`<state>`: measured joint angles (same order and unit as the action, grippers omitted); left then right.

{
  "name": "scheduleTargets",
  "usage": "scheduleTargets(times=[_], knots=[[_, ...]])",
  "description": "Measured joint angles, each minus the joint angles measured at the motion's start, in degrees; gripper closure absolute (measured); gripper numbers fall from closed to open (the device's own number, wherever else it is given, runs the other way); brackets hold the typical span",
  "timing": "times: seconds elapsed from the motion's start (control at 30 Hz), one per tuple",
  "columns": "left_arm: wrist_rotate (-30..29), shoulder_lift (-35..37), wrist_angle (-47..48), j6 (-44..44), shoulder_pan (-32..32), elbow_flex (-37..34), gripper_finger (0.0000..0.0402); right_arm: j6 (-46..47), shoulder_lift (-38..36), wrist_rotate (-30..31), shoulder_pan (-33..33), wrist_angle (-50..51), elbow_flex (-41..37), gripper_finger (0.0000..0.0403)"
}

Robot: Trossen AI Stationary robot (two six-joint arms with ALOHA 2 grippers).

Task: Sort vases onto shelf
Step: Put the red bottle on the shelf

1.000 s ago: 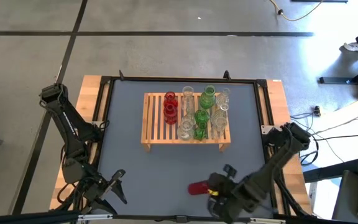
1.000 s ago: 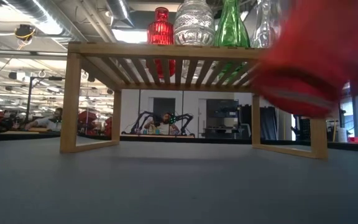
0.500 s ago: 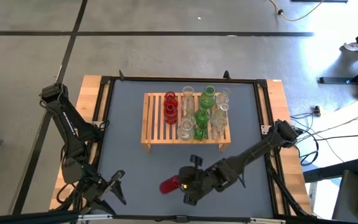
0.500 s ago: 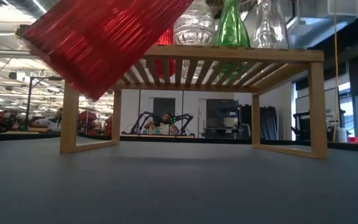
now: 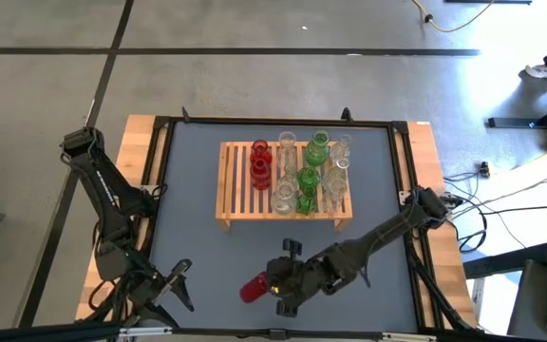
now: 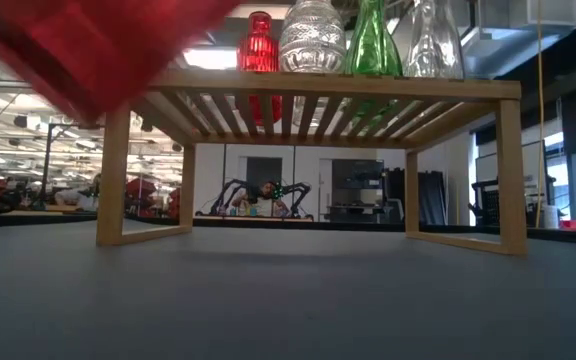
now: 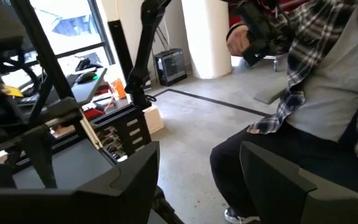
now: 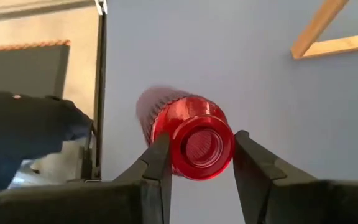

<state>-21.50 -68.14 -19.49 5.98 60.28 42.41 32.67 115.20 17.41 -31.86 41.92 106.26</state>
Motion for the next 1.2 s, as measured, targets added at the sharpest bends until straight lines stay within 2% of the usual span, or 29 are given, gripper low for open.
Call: scheduleTargets(times=[0.23,0.53,0.67,0.8,1.07,1.2], knots=[[-0.03,0.0,0.74,-2.48,-0.65,0.0,0.0185,-0.09,3.2,0.03,1.33,5.47,2.62,0.0303],[-0.24,-0.06,0.99,-2.49,-0.68,0.0,0.0185,1.16,4.07,-0.68,1.51,5.8,2.56,0.0359],[-0.39,-0.09,1.01,-2.52,-0.69,0.0,0.0185,6.35,4.11,-5.31,1.51,5.3,2.52,0.0356],[-0.37,-0.09,1.01,-2.7,-0.69,0.0,0.0185,14.67,4.11,-8.65,0.37,5.56,1.51,0.0316],[-0.37,-0.09,0.98,-2.93,-0.69,0.0,0.0185,41.22,5.04,-6.27,-4.27,7.37,0.89,0.0157],[-0.46,-0.11,0.88,-4.28,-0.7,0.0,0.0185,47.91,8.31,-5.91,-4.88,5.14,0.87,0.0095]])
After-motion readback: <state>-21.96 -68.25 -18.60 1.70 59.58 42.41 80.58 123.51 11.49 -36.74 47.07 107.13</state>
